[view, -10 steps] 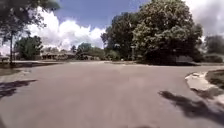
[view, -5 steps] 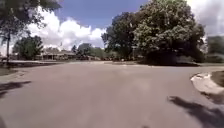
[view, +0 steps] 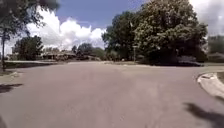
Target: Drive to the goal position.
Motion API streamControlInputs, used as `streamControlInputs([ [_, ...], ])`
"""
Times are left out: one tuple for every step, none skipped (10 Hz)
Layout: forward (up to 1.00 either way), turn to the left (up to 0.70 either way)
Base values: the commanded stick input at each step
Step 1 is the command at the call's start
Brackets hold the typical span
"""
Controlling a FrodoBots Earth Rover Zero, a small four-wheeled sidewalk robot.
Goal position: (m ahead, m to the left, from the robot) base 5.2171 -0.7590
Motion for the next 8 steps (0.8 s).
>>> streamControlInputs([
  [0.70, 0.00],
  [0.70, -0.16],
  [0.70, -0.35],
  [0.70, -0.35],
  [0.70, -0.35],
  [0.70, -0.35],
  [0.70, -0.35],
  [0.70, -0.35],
])
